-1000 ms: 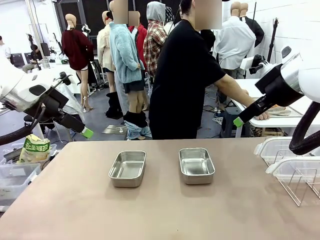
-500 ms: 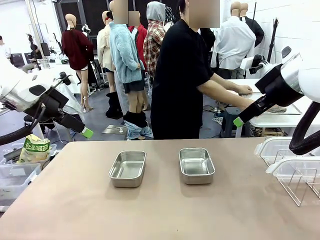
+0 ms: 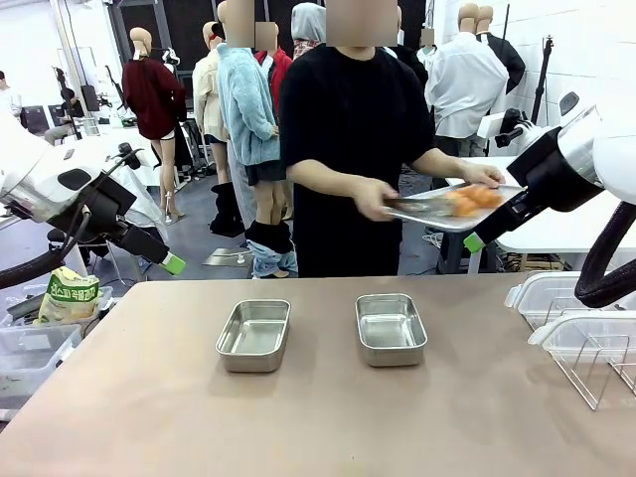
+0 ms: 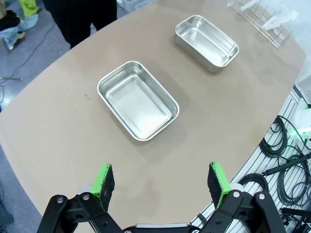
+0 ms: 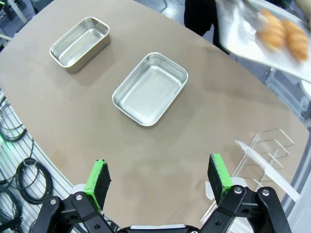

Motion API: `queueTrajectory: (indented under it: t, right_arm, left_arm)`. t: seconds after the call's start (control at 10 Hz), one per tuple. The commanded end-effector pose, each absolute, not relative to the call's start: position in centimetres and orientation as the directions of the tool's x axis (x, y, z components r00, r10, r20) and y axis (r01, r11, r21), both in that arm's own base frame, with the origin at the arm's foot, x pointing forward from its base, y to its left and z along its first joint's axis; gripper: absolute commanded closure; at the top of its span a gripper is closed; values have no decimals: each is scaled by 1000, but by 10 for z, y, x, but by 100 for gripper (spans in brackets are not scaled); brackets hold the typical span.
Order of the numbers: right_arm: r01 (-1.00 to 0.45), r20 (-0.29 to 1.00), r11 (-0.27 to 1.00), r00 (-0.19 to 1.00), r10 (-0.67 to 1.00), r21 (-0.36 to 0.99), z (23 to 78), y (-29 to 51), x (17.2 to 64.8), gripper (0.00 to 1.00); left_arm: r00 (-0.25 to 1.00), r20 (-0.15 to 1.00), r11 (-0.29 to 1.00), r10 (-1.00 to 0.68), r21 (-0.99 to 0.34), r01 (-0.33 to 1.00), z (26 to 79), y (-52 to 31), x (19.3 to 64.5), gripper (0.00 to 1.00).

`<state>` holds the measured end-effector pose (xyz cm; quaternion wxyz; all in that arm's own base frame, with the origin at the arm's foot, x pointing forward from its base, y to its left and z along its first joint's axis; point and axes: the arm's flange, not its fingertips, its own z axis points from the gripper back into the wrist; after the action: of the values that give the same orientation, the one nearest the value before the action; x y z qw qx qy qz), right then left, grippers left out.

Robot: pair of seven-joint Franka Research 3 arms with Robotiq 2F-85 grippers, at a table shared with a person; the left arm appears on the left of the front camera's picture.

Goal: Place the bread in airtight containers.
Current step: Lift both Airtight Container.

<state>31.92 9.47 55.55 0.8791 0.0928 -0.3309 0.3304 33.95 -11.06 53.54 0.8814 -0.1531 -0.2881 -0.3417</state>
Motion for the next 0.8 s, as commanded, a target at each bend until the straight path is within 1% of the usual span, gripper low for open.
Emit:
queueTrajectory:
  t: [0.0,0.7]
  right_arm:
    - [-647,643,761,564,518,-46,553,95,318,0]
    - [-647,643,761,564,518,-46,553,95,318,0]
  left_arm:
    - [599,619,713,-509,-88,696,536,-109,339,0]
    - [599,619,713,-509,-88,696,536,-109,339,0]
